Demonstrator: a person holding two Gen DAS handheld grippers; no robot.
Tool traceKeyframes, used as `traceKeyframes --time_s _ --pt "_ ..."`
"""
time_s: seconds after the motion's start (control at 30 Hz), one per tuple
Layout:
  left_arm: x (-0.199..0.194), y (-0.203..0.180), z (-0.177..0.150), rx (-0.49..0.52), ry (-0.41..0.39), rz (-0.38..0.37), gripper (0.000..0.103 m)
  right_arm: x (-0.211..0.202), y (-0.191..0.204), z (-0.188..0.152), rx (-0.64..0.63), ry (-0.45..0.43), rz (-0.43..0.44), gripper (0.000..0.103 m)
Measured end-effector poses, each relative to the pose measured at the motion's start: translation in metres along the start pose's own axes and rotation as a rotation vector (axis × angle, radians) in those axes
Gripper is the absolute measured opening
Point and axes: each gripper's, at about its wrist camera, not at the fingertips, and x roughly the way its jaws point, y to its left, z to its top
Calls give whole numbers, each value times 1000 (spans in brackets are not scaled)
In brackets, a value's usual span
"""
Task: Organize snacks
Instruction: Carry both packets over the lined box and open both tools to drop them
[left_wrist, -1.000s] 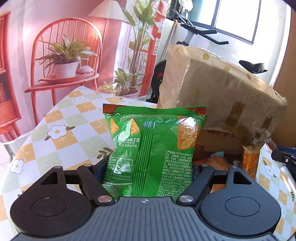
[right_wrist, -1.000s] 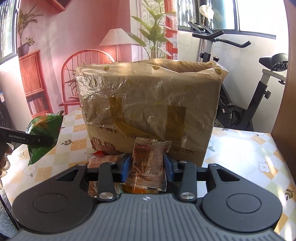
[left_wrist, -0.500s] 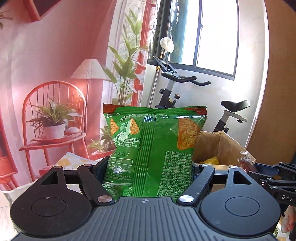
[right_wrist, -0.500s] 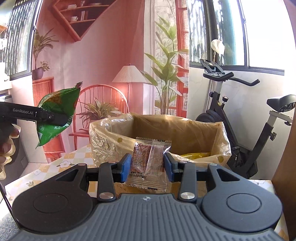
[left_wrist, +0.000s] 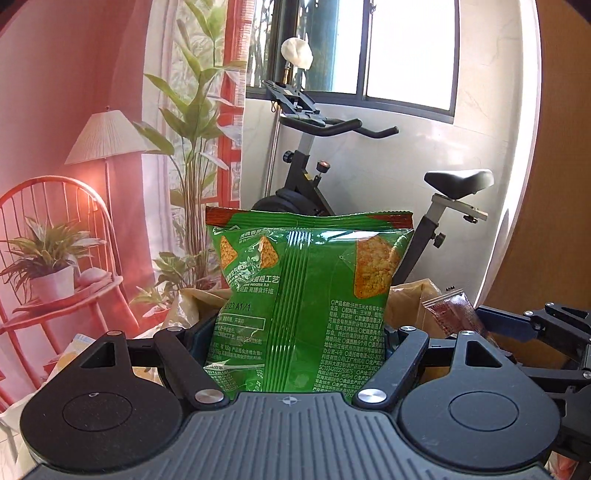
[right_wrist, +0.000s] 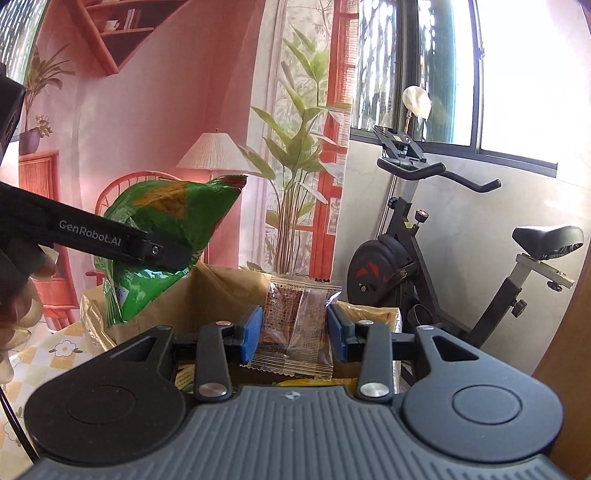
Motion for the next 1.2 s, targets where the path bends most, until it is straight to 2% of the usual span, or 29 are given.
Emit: traceKeyframes --time_s 0.13,0.27,0.33,0.5,0.73,0.9,1.2 --pt "29 0 -4 33 72 37 82 14 -6 -4 15 34 7 41" --pt "40 10 -7 27 102 42 85 23 -10 -8 30 56 21 41" --pt "40 14 -9 21 107 35 92 26 -9 -10 32 66 24 41" --pt "36 17 -14 51 99 36 94 34 -8 -13 49 94 26 41" --pt "16 32 -21 -18 59 44 94 45 4 -10 55 111 56 43" --pt "-8 47 -27 -29 27 75 93 47 10 -8 87 118 75 59" --pt "-71 76 -45 -87 -30 151 89 3 7 -10 132 68 114 63"
